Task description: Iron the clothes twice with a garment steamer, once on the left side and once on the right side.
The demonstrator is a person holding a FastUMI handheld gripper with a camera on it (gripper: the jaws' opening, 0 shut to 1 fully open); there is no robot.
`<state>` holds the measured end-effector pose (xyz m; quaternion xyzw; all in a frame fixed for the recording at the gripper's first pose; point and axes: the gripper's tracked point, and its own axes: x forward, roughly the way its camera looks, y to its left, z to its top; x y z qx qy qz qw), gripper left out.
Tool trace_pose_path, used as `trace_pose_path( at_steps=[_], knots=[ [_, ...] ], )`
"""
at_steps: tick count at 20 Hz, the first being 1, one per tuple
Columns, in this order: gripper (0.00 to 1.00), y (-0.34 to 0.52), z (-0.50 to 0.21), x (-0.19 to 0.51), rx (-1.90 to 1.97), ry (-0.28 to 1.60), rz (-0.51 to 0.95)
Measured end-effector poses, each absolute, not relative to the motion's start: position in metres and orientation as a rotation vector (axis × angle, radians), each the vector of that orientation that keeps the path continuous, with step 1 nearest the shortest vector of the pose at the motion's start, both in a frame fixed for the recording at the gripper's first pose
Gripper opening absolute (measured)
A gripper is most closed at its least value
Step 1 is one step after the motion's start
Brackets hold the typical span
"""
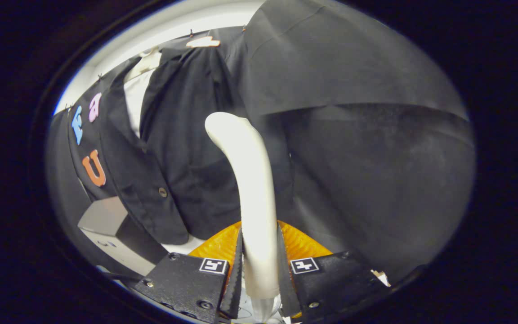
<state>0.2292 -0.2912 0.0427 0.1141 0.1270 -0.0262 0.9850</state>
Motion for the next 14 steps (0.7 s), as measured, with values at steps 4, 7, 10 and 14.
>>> trace_pose_path(
  at_steps=[4,7,10,14],
  knots=[
    [0.38,-0.294,0.117,0.246,0.226,0.118,-0.053],
    [0.38,-0.287,0.167,0.267,0.2,0.03,-0.091],
    [0.38,-0.273,0.197,0.281,0.173,-0.027,-0.135],
    [0.38,-0.237,0.213,0.306,0.13,-0.033,-0.127]
  ],
)
